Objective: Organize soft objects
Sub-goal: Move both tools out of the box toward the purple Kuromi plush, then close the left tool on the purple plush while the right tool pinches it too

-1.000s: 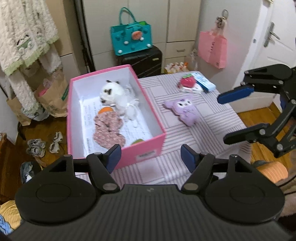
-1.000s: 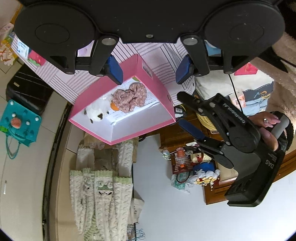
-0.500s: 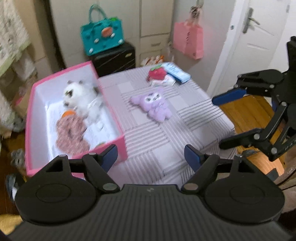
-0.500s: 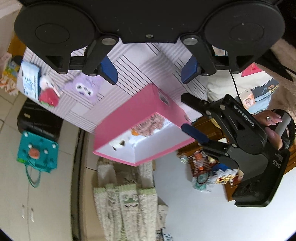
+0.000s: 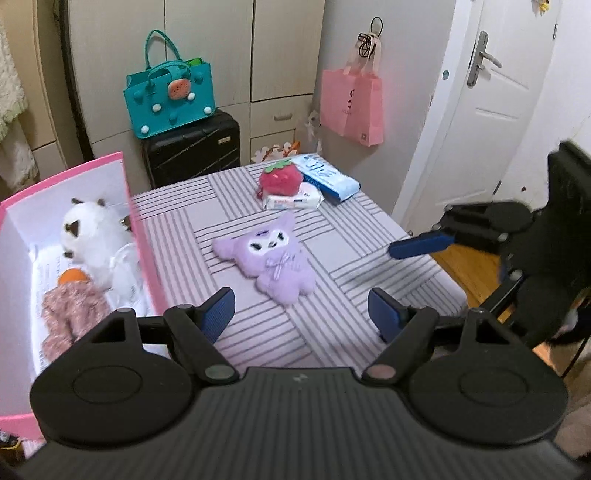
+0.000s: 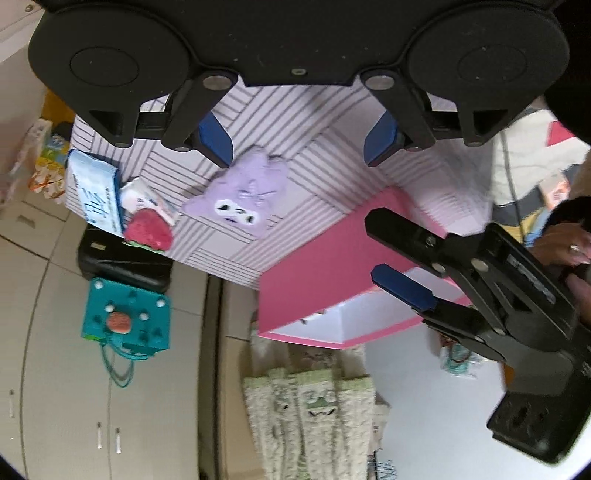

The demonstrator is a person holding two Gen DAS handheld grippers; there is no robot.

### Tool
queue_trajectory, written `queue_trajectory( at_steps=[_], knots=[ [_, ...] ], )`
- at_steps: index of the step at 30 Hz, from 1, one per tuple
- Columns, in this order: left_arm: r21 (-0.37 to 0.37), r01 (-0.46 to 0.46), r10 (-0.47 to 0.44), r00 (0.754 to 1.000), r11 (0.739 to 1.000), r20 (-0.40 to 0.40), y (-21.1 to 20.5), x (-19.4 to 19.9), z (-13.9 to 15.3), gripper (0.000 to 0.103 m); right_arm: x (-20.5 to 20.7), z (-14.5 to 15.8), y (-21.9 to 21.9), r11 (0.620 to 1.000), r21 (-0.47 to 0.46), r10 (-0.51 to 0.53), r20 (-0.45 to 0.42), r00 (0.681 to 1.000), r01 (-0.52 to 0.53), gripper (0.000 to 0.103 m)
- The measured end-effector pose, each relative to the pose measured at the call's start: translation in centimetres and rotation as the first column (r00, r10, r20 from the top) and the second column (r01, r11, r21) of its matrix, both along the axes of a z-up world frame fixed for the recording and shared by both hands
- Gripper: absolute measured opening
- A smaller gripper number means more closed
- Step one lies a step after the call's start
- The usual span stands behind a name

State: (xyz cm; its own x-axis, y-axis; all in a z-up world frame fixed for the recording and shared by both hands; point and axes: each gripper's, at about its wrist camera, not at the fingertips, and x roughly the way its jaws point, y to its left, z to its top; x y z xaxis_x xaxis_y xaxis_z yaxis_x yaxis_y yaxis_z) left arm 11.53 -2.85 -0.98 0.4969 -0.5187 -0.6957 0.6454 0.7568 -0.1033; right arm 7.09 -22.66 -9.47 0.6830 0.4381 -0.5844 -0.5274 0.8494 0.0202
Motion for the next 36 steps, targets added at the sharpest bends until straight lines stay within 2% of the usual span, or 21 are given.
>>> queue_trajectory(
  at_steps=[5,7,9,11,13,16,21,24,28,33,35,36],
  knots=[
    [-0.042,0.000,-0.001,1.000,0.999,-0.025,-1.7,1.5,-1.5,0.079,1.8,-2.3,-0.3,0.998,0.019,-0.057,0.035,0.998,0.056,0.083],
    [-0.057,-0.002,0.000,0.999,0.998,-0.044,-2.2,2.1,-2.3,0.079,2.4,-3.1,-0.2,0.996,0.036,-0.089,0.074,0.993,0.086,0.085],
    [-0.063,-0.017,0.013,0.998,0.998,-0.053,-2.8,2.8,-3.1,0.079,2.7,-4.1,0.3,0.993,0.046,-0.113,0.149,0.982,0.107,0.085],
    [-0.064,-0.057,0.054,0.997,0.996,-0.050,-3.8,3.6,-4.1,0.079,3.1,-5.1,1.0,0.990,0.033,-0.139,0.172,0.975,0.135,0.086],
    [-0.043,-0.078,0.075,0.995,0.996,-0.067,-5.0,4.5,-5.4,0.079,3.7,-5.9,1.7,0.989,0.018,-0.149,0.162,0.976,0.148,0.086],
    [-0.049,-0.106,0.102,0.992,0.993,-0.078,-5.8,5.7,-6.7,0.079,4.6,-6.6,2.0,0.989,0.017,-0.151,0.130,0.980,0.150,0.086],
    [-0.003,-0.195,0.194,0.980,0.981,-0.039,-6.0,7.0,-8.1,0.079,6.9,-7.3,1.9,0.983,0.012,-0.184,0.012,0.983,0.184,0.086],
    [0.031,-0.246,0.246,0.969,0.969,-0.014,-5.9,7.5,-8.5,0.079,7.9,-7.3,2.0,0.982,-0.013,-0.188,0.002,0.982,0.188,0.086],
    [-0.009,-0.246,0.245,0.967,0.969,-0.076,-5.4,8.3,-8.7,0.078,8.7,-7.1,2.8,0.982,-0.048,-0.184,0.018,0.983,0.184,0.086],
    [-0.077,-0.280,0.265,0.951,0.957,-0.158,-4.8,9.3,-9.2,0.074,9.6,-6.7,3.1,0.981,-0.047,-0.186,0.011,0.982,0.187,0.085],
    [-0.080,-0.288,0.268,0.944,0.954,-0.191,-4.8,9.9,-9.6,0.071,9.7,-6.7,3.2,0.982,-0.054,-0.182,0.031,0.983,0.184,0.083],
    [-0.072,-0.295,0.275,0.939,0.953,-0.206,-4.9,10.1,-9.9,0.068,9.8,-6.7,3.2,0.983,-0.050,-0.175,0.027,0.984,0.176,0.079]
  ],
)
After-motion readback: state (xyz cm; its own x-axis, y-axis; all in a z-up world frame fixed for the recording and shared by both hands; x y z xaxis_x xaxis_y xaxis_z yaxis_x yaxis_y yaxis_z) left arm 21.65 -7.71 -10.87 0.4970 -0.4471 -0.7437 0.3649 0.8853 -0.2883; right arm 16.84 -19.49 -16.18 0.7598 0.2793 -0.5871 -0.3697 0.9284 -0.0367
